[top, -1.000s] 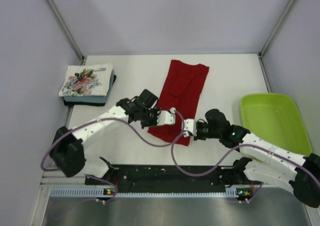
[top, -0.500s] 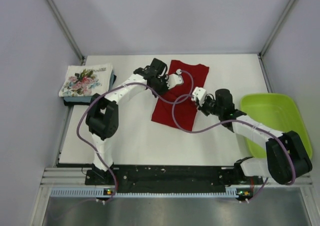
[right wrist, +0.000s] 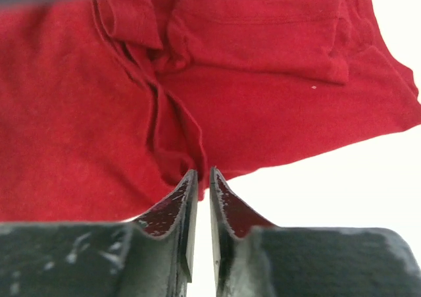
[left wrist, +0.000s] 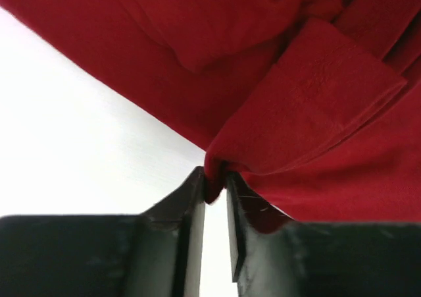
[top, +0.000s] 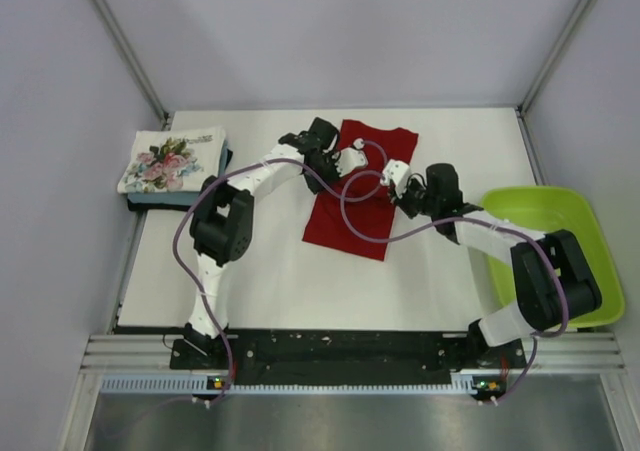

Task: Fold and stack the t-shirts
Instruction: Fold the folded rectangular tshirt in 1/3 of the way, then grab one side of the 2/3 rectangular tshirt with both arms

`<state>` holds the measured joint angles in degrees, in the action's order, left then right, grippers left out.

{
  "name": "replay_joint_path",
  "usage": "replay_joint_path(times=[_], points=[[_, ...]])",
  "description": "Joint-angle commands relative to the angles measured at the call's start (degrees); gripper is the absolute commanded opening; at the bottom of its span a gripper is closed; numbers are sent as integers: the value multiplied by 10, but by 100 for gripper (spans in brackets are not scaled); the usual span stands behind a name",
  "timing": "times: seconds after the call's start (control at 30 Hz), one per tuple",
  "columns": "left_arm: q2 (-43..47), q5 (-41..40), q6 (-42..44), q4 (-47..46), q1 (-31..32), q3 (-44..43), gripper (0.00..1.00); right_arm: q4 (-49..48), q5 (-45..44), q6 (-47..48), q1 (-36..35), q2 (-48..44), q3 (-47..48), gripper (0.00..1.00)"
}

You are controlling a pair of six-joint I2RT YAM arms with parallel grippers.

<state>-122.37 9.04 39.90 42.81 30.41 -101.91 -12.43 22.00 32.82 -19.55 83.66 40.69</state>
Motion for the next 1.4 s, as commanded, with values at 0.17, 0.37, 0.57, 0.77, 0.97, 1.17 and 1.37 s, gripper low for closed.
replay_joint_path(times=[0.17, 0.37, 0.57, 0.77, 0.97, 1.17, 1.37], points=[[-85, -162, -116, -107, -28, -155, 53, -35, -128, -62, 61, 145, 169, 20], [-47, -69, -114, -69, -68, -206, 54, 43, -52, 3, 54, 54, 162, 34], [152, 177, 67, -104, -65, 91, 54, 65, 60, 66, 0, -102, 19, 86], [228, 263, 219, -57, -58, 246, 63, 205, 74, 174, -97, -140, -29, 95], [244, 225, 268, -96, -19, 346, 67, 212, 16, 195, -156, -98, -49, 84], [229, 182, 272, -139, -4, 379, 68, 183, -34, 176, -161, -36, -34, 62], [205, 137, 278, -131, 8, 388, 67, 202, -56, 190, -171, -5, -31, 55]])
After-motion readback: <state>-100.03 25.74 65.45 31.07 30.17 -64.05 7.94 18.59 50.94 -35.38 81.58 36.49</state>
